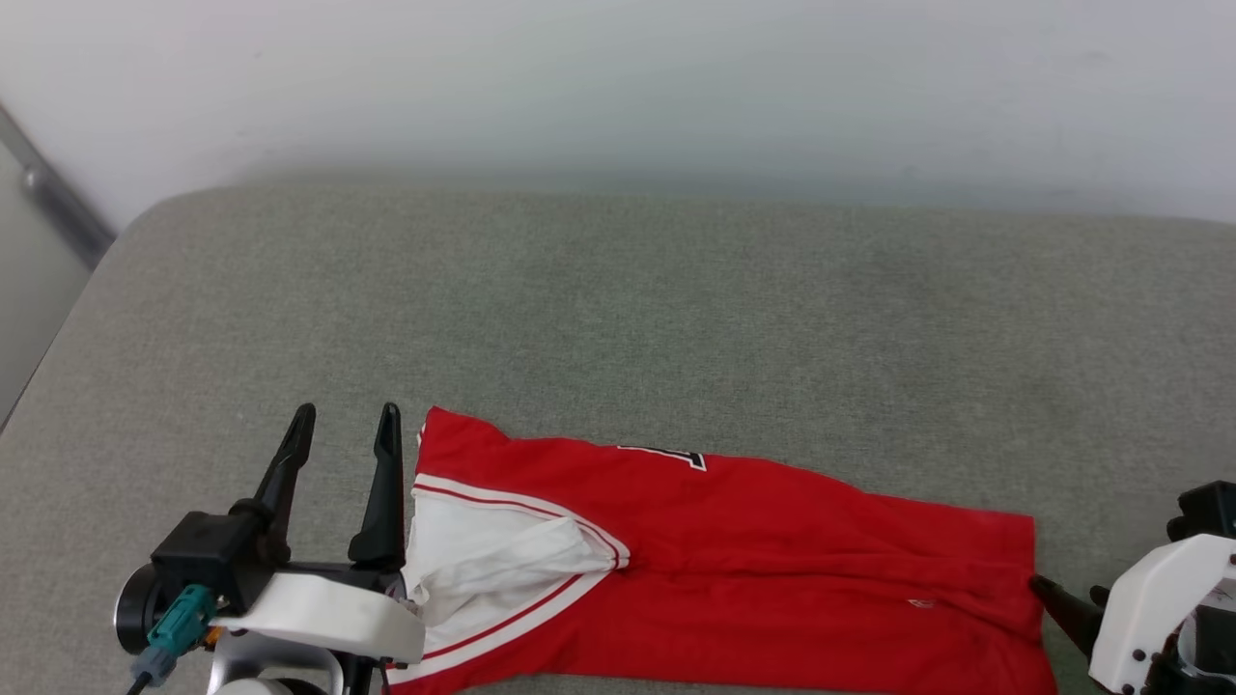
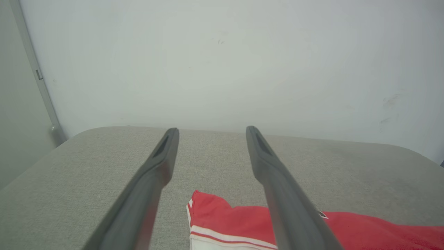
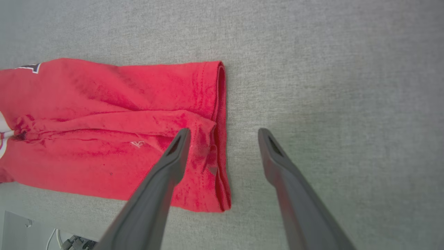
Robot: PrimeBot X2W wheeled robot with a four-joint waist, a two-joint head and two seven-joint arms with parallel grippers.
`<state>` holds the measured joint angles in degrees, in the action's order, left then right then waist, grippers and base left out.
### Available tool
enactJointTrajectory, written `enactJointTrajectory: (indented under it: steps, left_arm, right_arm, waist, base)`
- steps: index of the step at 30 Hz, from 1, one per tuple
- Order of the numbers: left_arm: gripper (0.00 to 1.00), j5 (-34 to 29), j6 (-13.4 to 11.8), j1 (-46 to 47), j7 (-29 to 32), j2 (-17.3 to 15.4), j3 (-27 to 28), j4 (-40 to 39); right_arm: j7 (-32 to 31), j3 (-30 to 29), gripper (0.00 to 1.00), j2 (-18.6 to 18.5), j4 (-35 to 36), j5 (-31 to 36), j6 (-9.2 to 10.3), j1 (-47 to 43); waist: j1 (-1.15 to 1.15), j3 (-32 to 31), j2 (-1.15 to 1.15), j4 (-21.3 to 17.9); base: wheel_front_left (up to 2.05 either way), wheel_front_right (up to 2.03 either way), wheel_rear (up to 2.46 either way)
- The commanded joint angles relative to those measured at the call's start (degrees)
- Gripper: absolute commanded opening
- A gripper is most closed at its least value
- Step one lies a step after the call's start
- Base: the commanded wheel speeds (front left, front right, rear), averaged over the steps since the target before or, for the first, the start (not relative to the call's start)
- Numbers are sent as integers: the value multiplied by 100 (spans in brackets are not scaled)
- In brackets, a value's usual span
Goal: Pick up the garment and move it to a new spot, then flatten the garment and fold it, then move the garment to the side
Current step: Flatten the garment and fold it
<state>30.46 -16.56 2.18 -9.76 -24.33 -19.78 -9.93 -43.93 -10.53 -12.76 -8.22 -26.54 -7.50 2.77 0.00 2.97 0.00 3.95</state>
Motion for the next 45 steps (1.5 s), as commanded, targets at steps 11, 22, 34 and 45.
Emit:
enactJointTrajectory:
  steps: [11, 22, 34, 45]
  left_arm:
    - [100, -66, 58, 390, -71, 125, -122, -41]
    - [100, -50, -15, 107, 4, 75, -201, 51]
    - [100, -71, -174, -209, 92, 1, -250, -108]
    - [100, -146, -251, -223, 130, -97, -257, -145]
  right_arm:
    - [-358, 425, 100, 270, -1108, -167, -6, 377]
    - [-129, 757, 0, -62, -911, -273, 2, 537]
    - [-424, -516, 0, -364, -729, 47, 3, 280]
    - [-1052, -2061, 0, 352, -513, -299, 1, 498]
  waist:
    - [0, 449, 0, 427]
    - [0, 0, 0, 254]
    - [0, -317, 0, -170]
    - [0, -330, 0, -288]
  base:
    - [0, 0, 0]
    - [0, 0, 0]
    - [0, 0, 0]
    - [0, 0, 0]
